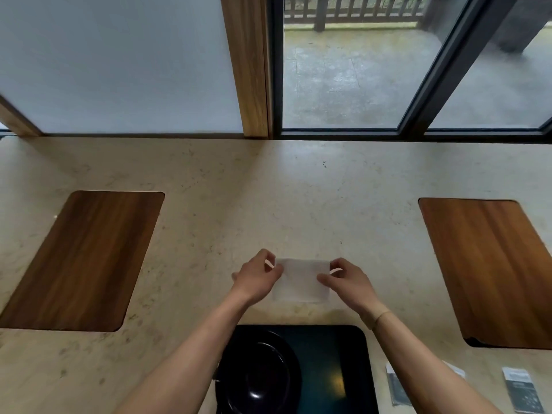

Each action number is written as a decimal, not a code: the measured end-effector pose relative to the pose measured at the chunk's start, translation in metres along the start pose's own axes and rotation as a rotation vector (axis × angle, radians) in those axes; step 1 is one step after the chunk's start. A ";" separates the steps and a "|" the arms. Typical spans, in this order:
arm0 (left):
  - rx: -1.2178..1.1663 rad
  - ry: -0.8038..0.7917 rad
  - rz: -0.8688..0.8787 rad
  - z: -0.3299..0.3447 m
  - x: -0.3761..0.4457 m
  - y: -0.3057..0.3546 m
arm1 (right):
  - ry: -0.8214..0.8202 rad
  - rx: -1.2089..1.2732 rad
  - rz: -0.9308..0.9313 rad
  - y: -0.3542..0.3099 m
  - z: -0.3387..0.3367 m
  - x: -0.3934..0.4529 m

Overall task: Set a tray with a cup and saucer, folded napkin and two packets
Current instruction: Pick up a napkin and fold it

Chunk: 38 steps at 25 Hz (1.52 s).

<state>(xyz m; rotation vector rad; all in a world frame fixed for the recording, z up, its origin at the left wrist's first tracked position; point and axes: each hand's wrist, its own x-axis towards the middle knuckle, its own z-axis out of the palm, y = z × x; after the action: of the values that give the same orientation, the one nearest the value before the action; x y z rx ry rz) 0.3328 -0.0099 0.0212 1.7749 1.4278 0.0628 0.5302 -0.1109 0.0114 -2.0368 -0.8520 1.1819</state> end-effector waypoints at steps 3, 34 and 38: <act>-0.045 0.012 -0.020 0.003 -0.019 0.000 | 0.027 0.028 0.002 0.002 -0.006 -0.016; 0.640 -0.192 0.268 0.084 -0.073 0.018 | 0.167 -0.652 -0.160 0.085 -0.005 -0.115; 0.662 -0.185 0.269 0.085 -0.072 0.018 | 0.189 -0.720 -0.205 0.090 0.000 -0.112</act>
<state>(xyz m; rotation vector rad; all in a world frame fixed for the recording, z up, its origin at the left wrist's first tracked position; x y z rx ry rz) 0.3650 -0.1178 0.0086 2.4261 1.1354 -0.4718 0.5059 -0.2515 -0.0035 -2.4766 -1.4986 0.5914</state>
